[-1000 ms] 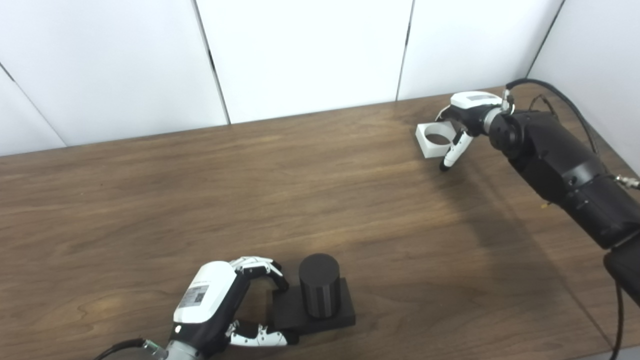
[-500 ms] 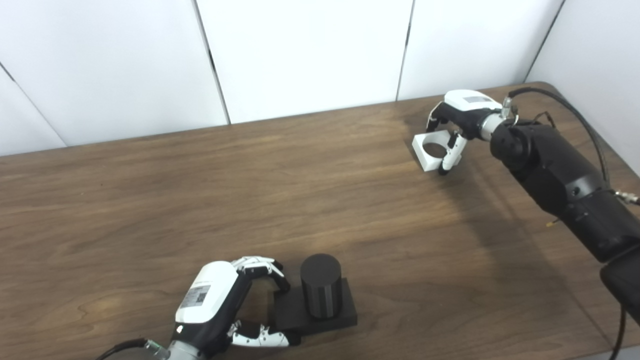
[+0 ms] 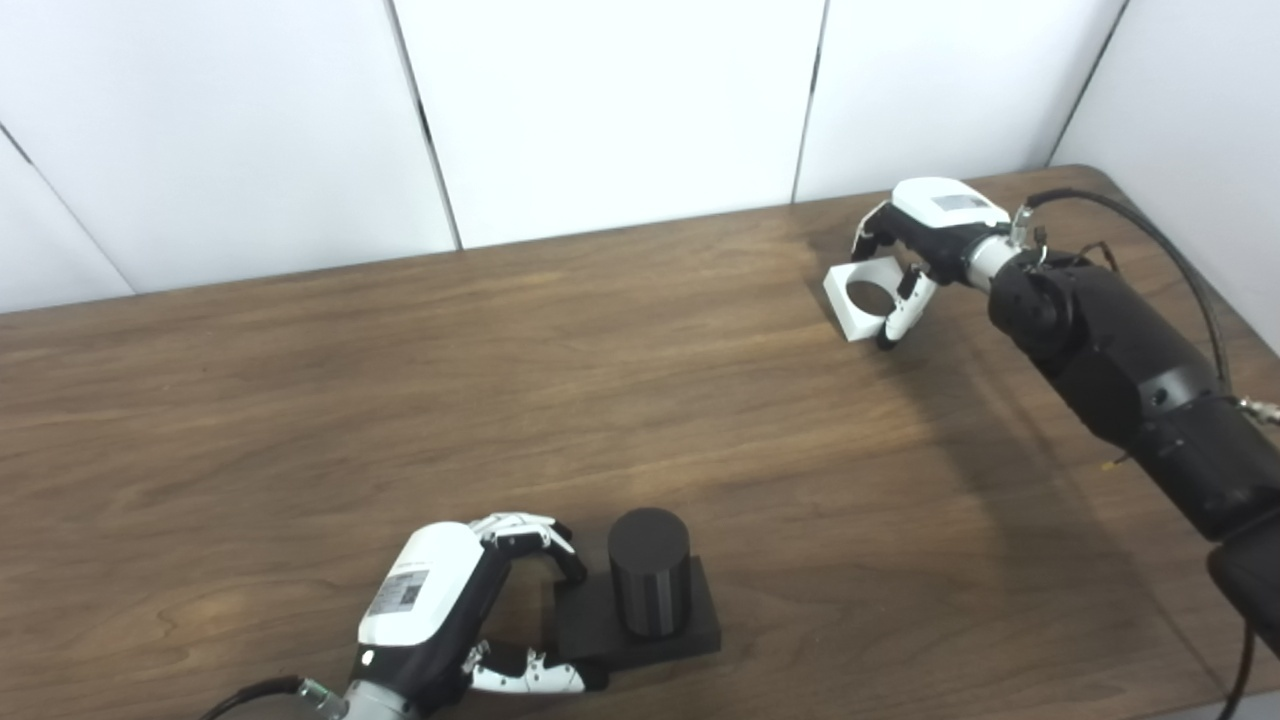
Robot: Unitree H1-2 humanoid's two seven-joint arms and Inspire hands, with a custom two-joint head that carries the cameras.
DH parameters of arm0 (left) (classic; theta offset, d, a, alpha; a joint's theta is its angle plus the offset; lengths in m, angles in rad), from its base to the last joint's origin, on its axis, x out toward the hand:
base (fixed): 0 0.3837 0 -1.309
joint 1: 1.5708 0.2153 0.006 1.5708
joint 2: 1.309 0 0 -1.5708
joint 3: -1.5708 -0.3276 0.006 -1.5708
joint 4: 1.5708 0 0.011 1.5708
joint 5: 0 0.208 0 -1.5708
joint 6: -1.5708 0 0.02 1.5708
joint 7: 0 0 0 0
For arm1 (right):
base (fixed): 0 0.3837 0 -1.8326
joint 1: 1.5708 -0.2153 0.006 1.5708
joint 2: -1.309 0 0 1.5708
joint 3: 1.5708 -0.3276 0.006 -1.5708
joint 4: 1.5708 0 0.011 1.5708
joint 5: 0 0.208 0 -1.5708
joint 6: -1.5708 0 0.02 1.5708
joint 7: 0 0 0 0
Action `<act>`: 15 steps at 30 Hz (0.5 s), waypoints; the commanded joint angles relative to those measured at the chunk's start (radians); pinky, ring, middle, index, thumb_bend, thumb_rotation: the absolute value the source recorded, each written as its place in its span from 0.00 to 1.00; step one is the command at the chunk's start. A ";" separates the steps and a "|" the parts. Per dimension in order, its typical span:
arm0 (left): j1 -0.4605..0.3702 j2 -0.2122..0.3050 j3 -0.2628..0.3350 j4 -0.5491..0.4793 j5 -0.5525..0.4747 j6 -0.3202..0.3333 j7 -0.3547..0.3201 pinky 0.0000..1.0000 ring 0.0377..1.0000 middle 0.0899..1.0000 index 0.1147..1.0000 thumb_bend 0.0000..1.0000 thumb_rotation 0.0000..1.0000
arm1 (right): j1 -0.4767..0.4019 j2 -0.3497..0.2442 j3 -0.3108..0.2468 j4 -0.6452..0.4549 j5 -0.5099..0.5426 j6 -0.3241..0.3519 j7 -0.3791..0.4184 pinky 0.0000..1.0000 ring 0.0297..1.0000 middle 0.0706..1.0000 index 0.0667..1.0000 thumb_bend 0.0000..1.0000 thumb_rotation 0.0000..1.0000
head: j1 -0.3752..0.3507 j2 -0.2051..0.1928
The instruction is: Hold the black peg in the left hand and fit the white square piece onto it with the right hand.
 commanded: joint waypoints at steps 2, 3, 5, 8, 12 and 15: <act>0.000 0.009 -0.019 0.047 0.050 0.027 -0.045 0.80 0.79 0.73 0.42 0.51 0.04 | 0.003 -0.053 0.001 -0.154 -0.017 0.023 0.094 0.77 0.82 0.73 0.45 0.52 0.13 | 0.007 0.003; -0.002 0.008 -0.022 0.052 0.054 0.023 -0.040 0.81 0.79 0.73 0.42 0.51 0.04 | 0.009 -0.063 -0.001 -0.199 -0.014 0.023 0.123 0.79 0.83 0.73 0.45 0.52 0.13 | 0.016 0.007; -0.007 0.005 -0.027 0.062 0.061 0.018 -0.031 0.80 0.79 0.72 0.42 0.51 0.04 | 0.018 -0.080 -0.007 -0.275 -0.008 0.020 0.174 0.81 0.83 0.74 0.45 0.52 0.13 | 0.024 0.010; -0.014 -0.001 -0.034 0.067 0.077 0.023 -0.032 0.81 0.79 0.72 0.42 0.51 0.04 | 0.028 -0.098 -0.028 -0.398 0.004 0.037 0.257 0.83 0.84 0.74 0.45 0.52 0.13 | 0.037 0.022; -0.024 -0.011 -0.043 0.066 0.102 0.038 -0.048 0.82 0.79 0.73 0.42 0.51 0.04 | 0.026 -0.119 -0.059 -0.577 0.031 0.052 0.365 0.84 0.83 0.74 0.45 0.52 0.13 | 0.056 0.045; -0.028 -0.022 -0.047 0.056 0.123 0.057 -0.070 0.83 0.80 0.73 0.42 0.51 0.04 | 0.016 -0.120 -0.074 -0.697 0.049 0.082 0.448 0.82 0.83 0.74 0.45 0.52 0.13 | 0.068 0.058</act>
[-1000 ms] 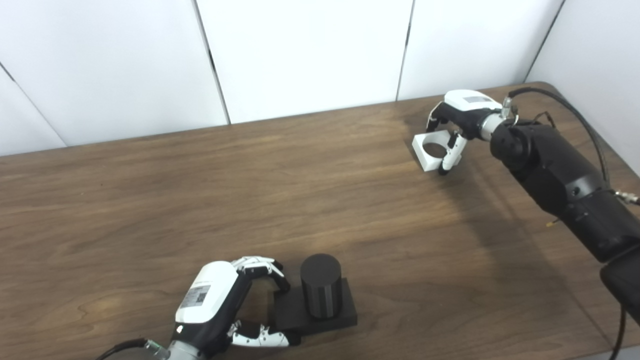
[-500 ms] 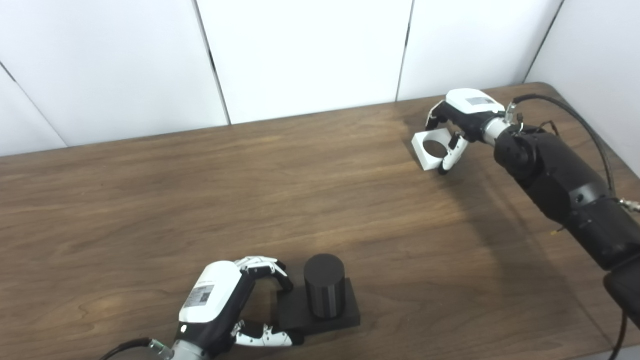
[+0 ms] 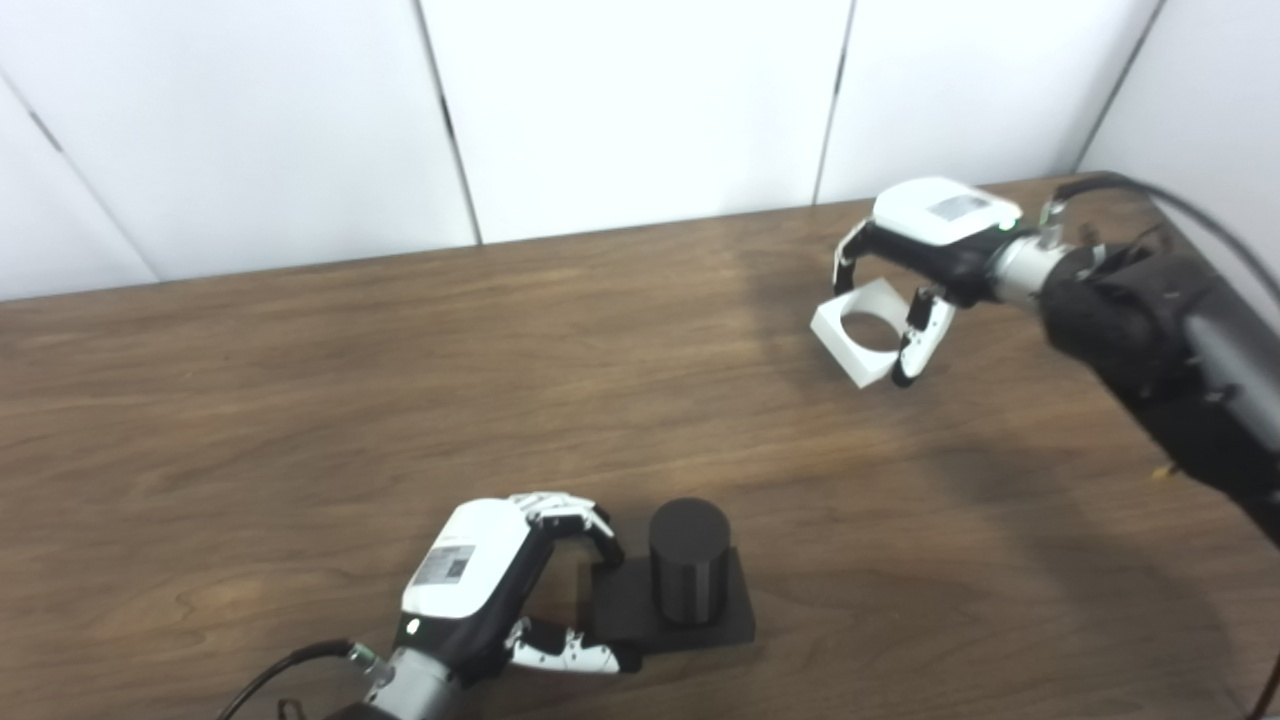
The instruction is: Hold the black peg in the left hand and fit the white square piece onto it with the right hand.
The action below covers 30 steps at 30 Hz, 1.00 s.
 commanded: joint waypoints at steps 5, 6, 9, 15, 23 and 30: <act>0.006 0.006 -0.018 0.024 0.076 0.063 -0.083 0.84 0.81 0.74 0.42 0.51 0.04 | -0.052 -0.004 -0.042 -0.229 0.045 0.089 0.147 0.81 0.82 0.72 0.45 0.52 0.13 | 0.014 0.016; 0.005 0.005 -0.018 0.024 0.078 0.064 -0.084 0.84 0.81 0.74 0.42 0.51 0.05 | -0.055 0.001 -0.044 -0.262 0.053 0.107 0.168 0.80 0.82 0.72 0.45 0.52 0.13 | 0.016 0.018; 0.004 0.002 -0.018 0.021 0.082 0.070 -0.092 0.84 0.81 0.74 0.42 0.51 0.05 | -0.067 0.016 -0.048 -0.334 0.074 0.149 0.221 0.80 0.82 0.72 0.45 0.52 0.13 | 0.017 0.020; 0.002 -0.002 -0.015 0.017 0.079 0.075 -0.100 0.84 0.81 0.74 0.42 0.51 0.05 | -0.118 0.052 -0.051 -0.439 0.120 0.244 0.312 0.79 0.82 0.71 0.45 0.52 0.13 | 0.017 0.029; -0.002 -0.004 -0.013 0.018 0.076 0.078 -0.107 0.83 0.82 0.74 0.42 0.51 0.05 | -0.149 0.150 -0.091 -0.516 0.163 0.269 0.431 0.75 0.82 0.71 0.45 0.52 0.13 | 0.020 0.049; -0.006 -0.003 -0.013 0.014 0.077 0.080 -0.115 0.82 0.81 0.74 0.42 0.51 0.05 | -0.156 0.249 -0.120 -0.530 0.167 0.268 0.531 0.74 0.82 0.70 0.45 0.52 0.13 | 0.021 0.059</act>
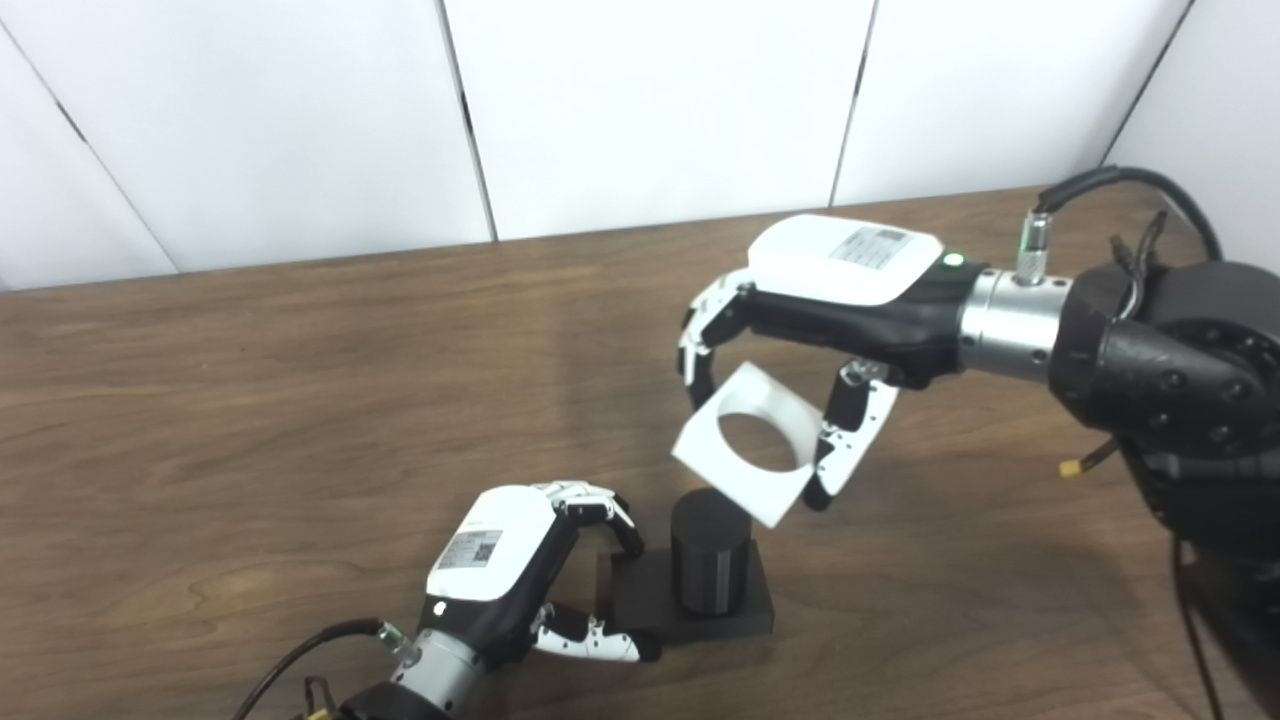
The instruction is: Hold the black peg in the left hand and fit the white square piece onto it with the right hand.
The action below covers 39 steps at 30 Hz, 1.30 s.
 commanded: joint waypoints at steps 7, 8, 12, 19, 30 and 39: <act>0.015 0.019 -0.006 0.017 0.037 0.044 -0.069 0.82 0.81 0.74 0.42 0.51 0.05 | -0.048 0.018 0.013 -0.018 0.000 0.005 0.070 0.72 0.81 0.70 0.45 0.52 0.13 | 0.003 0.018; 0.014 0.019 -0.007 0.015 0.038 0.045 -0.070 0.82 0.81 0.74 0.42 0.51 0.05 | -0.046 0.017 0.019 -0.017 -0.001 0.005 0.069 0.72 0.81 0.70 0.45 0.52 0.13 | 0.003 0.018; 0.014 0.020 -0.008 0.009 0.034 0.052 -0.074 0.80 0.81 0.74 0.42 0.51 0.05 | -0.037 0.003 0.058 -0.009 -0.011 0.004 0.054 0.73 0.81 0.70 0.45 0.52 0.13 | 0.003 0.023; 0.013 0.019 -0.009 -0.001 0.039 0.059 -0.088 0.82 0.81 0.74 0.42 0.51 0.05 | -0.017 -0.021 0.134 0.014 -0.049 0.000 0.014 0.75 0.82 0.71 0.45 0.52 0.13 | 0.005 0.033; 0.019 0.014 -0.008 -0.005 0.039 0.055 -0.080 0.78 0.81 0.74 0.42 0.51 0.05 | 0.044 -0.032 0.207 0.041 -0.101 -0.039 -0.038 0.77 0.82 0.71 0.45 0.52 0.13 | 0.007 0.040; 0.017 0.014 -0.010 -0.012 0.042 0.062 -0.096 0.78 0.82 0.74 0.42 0.51 0.05 | 0.058 -0.017 0.203 0.045 -0.119 -0.049 -0.053 0.78 0.83 0.71 0.45 0.52 0.13 | 0.005 0.041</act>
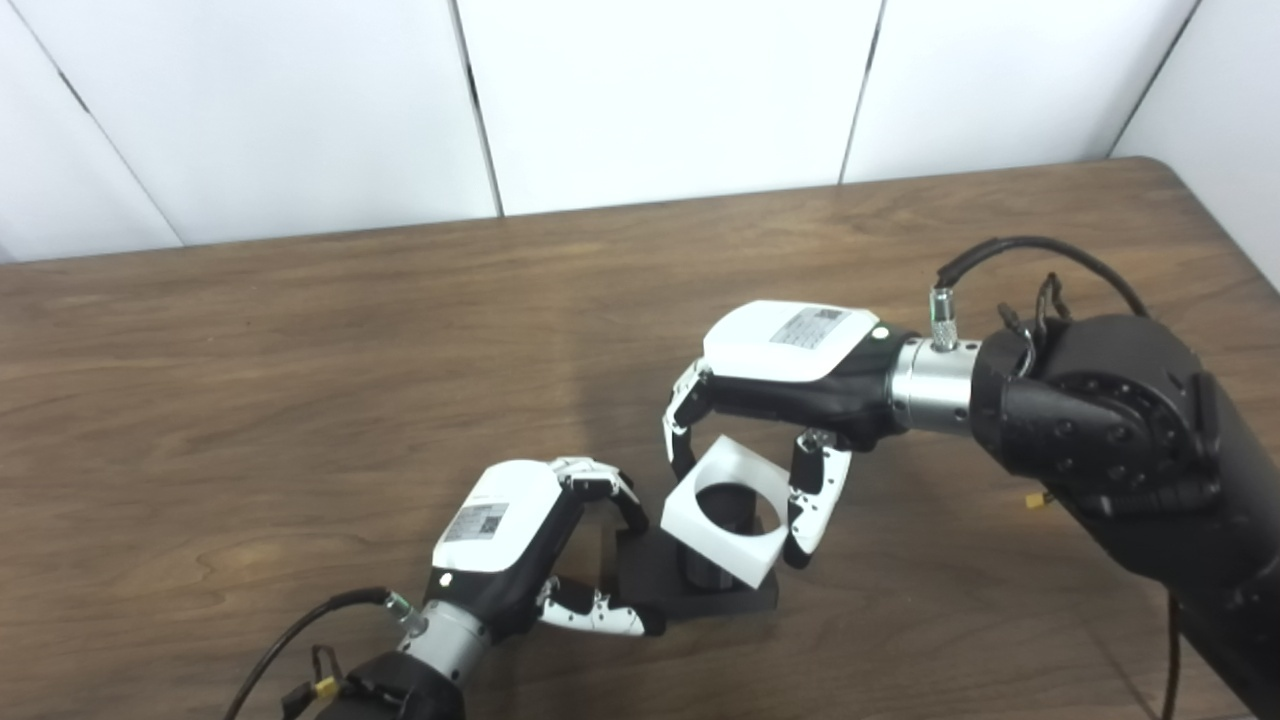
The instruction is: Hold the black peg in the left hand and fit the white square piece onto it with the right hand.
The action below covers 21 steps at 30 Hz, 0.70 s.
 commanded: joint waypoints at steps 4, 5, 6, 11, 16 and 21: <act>0.017 0.022 -0.010 0.011 0.033 0.029 -0.060 0.79 0.82 0.74 0.42 0.51 0.05 | -0.031 -0.001 -0.020 -0.005 -0.016 -0.020 -0.032 0.78 0.82 0.71 0.45 0.52 0.13 | 0.000 0.000; 0.017 0.022 -0.010 0.011 0.032 0.030 -0.061 0.78 0.82 0.74 0.42 0.51 0.05 | -0.032 0.000 -0.021 -0.005 -0.015 -0.020 -0.032 0.78 0.82 0.71 0.45 0.52 0.13 | 0.000 0.000; 0.018 0.021 -0.009 0.011 0.031 0.030 -0.060 0.77 0.82 0.74 0.42 0.51 0.05 | -0.033 0.000 -0.022 -0.005 -0.014 -0.020 -0.033 0.78 0.82 0.71 0.45 0.52 0.13 | 0.000 0.000; 0.019 0.021 -0.010 0.019 0.032 0.020 -0.045 0.80 0.81 0.74 0.42 0.51 0.05 | -0.030 0.005 -0.025 -0.003 -0.015 -0.019 -0.037 0.78 0.82 0.70 0.45 0.52 0.13 | 0.001 0.001; 0.018 0.019 -0.012 0.010 0.037 0.033 -0.062 0.79 0.82 0.74 0.42 0.51 0.05 | -0.030 0.013 -0.022 -0.002 -0.021 -0.016 -0.040 0.78 0.82 0.70 0.45 0.52 0.13 | 0.003 0.004; 0.015 0.019 -0.016 0.009 0.039 0.034 -0.066 0.83 0.82 0.74 0.42 0.51 0.05 | -0.014 0.019 -0.020 0.004 -0.025 -0.026 -0.049 0.76 0.82 0.70 0.45 0.52 0.13 | 0.003 0.005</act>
